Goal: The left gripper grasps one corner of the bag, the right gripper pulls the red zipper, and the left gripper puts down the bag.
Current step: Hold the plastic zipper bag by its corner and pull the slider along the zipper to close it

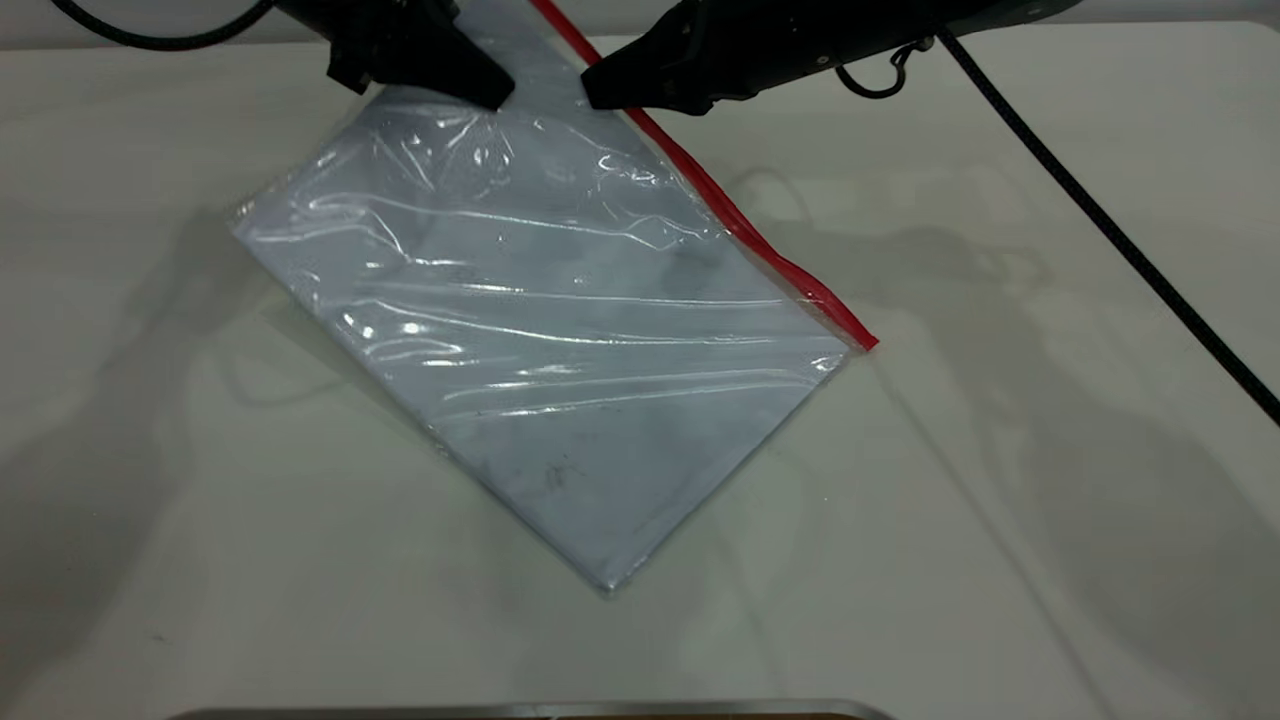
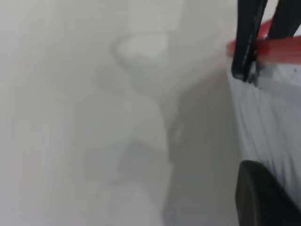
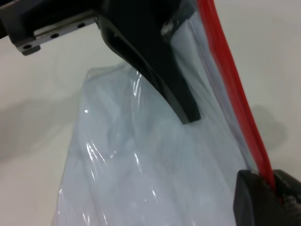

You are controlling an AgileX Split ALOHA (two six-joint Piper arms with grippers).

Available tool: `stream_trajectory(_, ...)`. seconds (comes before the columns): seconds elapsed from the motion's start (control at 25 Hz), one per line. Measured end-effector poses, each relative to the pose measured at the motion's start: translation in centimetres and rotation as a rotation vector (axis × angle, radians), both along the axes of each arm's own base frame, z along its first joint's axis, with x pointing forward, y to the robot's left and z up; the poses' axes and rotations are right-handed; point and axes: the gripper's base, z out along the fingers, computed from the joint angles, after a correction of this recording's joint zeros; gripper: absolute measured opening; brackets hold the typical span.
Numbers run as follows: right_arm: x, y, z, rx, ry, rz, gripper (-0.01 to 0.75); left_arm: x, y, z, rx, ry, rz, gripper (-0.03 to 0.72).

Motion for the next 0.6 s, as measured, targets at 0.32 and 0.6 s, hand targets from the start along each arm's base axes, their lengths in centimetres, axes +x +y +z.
stream_trajectory(0.32, -0.1, -0.1, -1.4, 0.019, 0.035, -0.014, 0.031, 0.2, 1.1, 0.4, -0.062, -0.006, 0.016, 0.053)
stream_trajectory(0.6, 0.0, -1.2, -3.8, -0.037, 0.075, -0.046, 0.033, 0.8, 2.8, 0.9, -0.128, -0.029, 0.06, 0.053)
